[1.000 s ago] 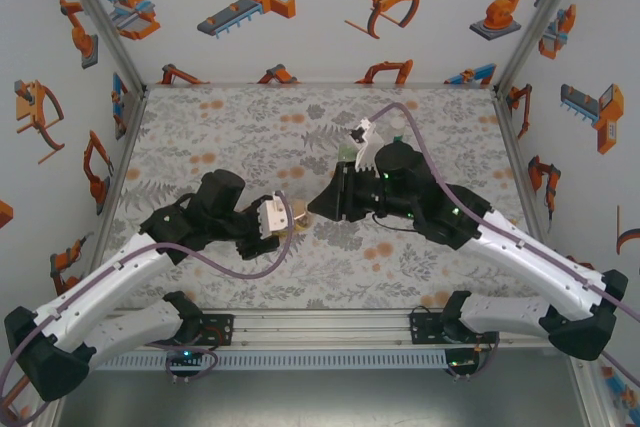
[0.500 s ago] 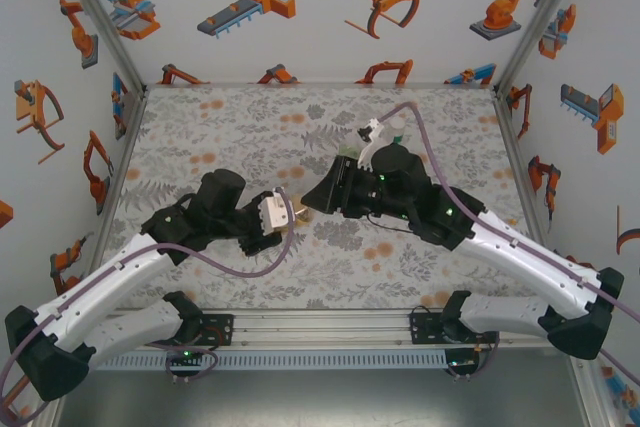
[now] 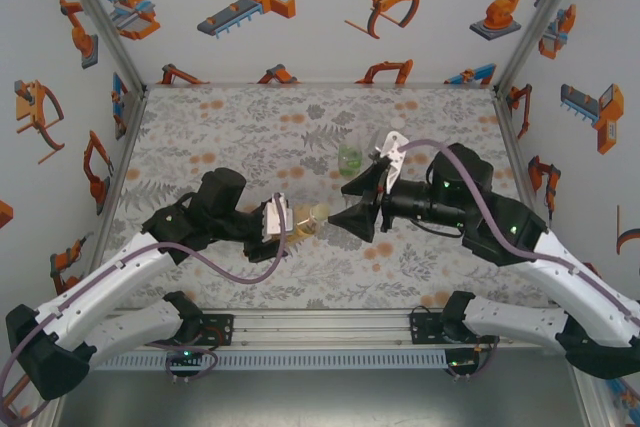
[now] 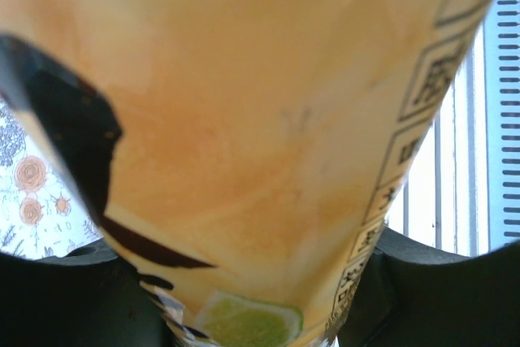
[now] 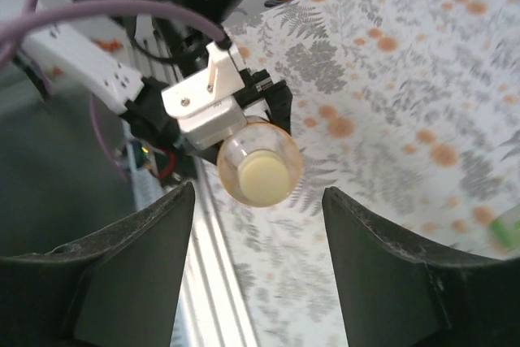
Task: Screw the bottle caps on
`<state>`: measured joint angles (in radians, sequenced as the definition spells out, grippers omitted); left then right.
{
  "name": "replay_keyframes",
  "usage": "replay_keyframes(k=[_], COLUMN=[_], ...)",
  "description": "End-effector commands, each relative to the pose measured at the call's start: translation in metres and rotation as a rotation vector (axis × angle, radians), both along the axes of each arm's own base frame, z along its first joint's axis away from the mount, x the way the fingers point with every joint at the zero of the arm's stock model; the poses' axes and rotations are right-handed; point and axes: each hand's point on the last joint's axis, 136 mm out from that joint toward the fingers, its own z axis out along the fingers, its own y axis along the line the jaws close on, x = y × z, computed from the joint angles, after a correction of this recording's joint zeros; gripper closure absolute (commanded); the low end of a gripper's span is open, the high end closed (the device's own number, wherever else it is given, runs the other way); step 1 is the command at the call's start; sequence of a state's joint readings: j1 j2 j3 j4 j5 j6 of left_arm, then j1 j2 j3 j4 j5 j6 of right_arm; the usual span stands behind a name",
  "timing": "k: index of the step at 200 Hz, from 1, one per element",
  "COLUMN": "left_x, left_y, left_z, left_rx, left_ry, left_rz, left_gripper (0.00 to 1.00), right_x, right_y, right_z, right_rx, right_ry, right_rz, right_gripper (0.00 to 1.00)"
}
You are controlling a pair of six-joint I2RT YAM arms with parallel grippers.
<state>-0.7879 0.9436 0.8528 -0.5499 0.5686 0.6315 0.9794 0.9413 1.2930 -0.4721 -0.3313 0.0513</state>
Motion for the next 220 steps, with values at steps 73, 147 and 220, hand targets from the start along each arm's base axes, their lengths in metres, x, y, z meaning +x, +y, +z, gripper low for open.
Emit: replay_keyframes(k=[73, 147, 220], left_x=[-0.021, -0.021, -0.021], left_y=[-0.005, -0.005, -0.007], left_z=[0.018, 0.018, 0.017], left_rx=[-0.061, -0.059, -0.056], left_ry=[0.008, 0.019, 0.029], left_rz=[-0.120, -0.122, -0.125], left_gripper=[1.00, 1.00, 1.00], right_x=[-0.033, -0.034, -0.031], right_y=[0.026, 0.034, 0.037], right_z=[-0.020, -0.024, -0.023], right_rx=[-0.159, -0.156, -0.159], right_ry=[-0.328, -0.308, -0.286], right_rz=[0.382, 0.419, 0.412], right_gripper=[0.42, 0.57, 0.59])
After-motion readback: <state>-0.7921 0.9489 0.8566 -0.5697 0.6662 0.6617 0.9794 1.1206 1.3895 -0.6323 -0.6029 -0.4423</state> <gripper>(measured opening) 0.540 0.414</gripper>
